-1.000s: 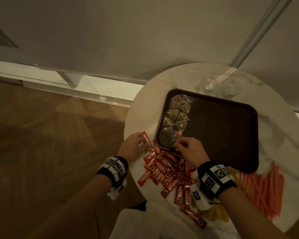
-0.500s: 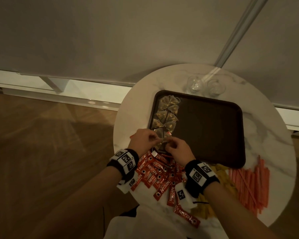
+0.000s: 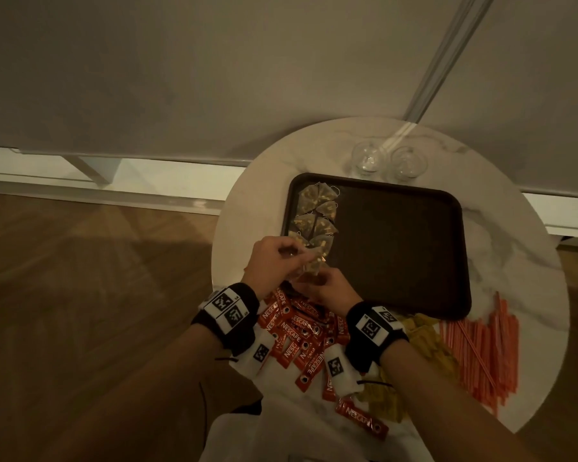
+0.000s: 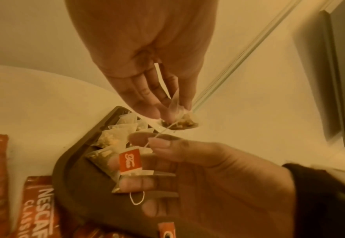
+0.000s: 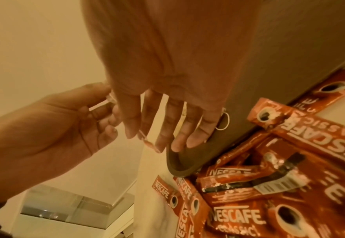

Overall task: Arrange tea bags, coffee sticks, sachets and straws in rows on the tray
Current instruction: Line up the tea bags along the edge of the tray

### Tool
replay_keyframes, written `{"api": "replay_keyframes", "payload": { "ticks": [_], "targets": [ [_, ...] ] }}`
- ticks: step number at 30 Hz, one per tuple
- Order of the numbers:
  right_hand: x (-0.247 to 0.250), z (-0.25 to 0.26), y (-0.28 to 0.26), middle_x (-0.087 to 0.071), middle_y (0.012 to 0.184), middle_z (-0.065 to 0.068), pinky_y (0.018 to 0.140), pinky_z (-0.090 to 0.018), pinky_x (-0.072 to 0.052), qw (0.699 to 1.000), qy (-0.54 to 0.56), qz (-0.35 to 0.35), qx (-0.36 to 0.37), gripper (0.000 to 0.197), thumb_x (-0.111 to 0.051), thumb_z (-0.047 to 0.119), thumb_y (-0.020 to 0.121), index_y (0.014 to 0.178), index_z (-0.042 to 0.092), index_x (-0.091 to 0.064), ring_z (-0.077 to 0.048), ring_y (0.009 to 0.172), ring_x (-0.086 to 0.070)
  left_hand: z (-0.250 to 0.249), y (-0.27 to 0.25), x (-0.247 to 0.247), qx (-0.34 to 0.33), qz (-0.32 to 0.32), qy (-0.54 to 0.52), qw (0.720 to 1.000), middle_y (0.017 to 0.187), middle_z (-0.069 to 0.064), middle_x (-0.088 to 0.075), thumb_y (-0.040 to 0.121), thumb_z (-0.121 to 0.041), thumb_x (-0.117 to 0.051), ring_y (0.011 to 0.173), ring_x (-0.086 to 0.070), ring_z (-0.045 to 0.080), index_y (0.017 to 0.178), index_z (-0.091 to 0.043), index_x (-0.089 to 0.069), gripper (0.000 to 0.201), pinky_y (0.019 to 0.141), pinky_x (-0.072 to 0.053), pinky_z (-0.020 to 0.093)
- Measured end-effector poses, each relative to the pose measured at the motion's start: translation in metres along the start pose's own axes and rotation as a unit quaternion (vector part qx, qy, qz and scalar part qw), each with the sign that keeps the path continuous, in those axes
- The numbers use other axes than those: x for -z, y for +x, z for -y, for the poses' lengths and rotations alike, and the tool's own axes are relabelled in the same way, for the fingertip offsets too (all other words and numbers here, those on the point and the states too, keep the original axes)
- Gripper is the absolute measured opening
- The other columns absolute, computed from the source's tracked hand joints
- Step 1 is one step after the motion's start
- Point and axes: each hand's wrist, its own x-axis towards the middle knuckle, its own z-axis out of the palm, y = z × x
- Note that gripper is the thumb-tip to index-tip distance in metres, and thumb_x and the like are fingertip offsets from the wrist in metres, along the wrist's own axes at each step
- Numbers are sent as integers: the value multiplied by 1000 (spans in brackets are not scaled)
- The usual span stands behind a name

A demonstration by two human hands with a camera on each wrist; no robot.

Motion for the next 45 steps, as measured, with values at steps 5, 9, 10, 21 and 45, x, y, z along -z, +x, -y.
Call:
{"api": "replay_keyframes", "payload": {
  "ticks": [5, 9, 10, 21, 45],
  "targets": [
    [1, -3, 8, -74, 96, -13, 60, -16, -52, 1000, 22, 2, -23, 16, -63, 10, 92, 104, 1, -69, -10, 67, -67, -1, 10, 3, -11, -26, 6, 1000, 74, -9, -70, 83, -21, -76, 58, -64, 0, 80, -18, -71, 6, 58, -49, 13],
    [8, -11, 13, -74, 98, -14, 66, -21, -56, 994, 78, -52, -64, 19, -61, 12, 94, 107, 0, -68, -14, 74, -71, 13, 16, 6, -12, -56, 61, 996, 78, -7, -71, 82, -25, -76, 62, -64, 4, 80, -19, -73, 7, 60, -51, 14],
    [8, -13, 15, -75, 98, -14, 68, -22, -56, 990, 99, -63, -72, 20, -61, 13, 94, 108, 0, -68, -16, 77, -71, 18, 17, 7, -9, -59, 73, 996, 78, -7, -71, 82, -26, -76, 62, -64, 4, 80, -20, -73, 7, 60, -51, 15],
    [8, -7, 32, -73, 100, -15, 77, -27, -59, 943, 320, -62, -73, 20, -49, -5, 94, 101, -5, -68, -23, 92, -70, 40, 15, -8, -6, 24, 143, 989, 85, -12, -69, 84, -33, -72, 72, -61, 2, 94, -23, -74, 14, 66, -52, 22],
    [35, -12, -6, -72, 90, -10, 61, -25, -55, 988, -3, -148, -40, 15, -54, 5, 96, 95, 17, -64, -18, 69, -71, 59, 43, -7, 93, 171, 274, 942, 89, -1, -71, 83, -24, -74, 73, -63, 10, 94, -17, -76, 13, 67, -50, 24]
  ]
}}
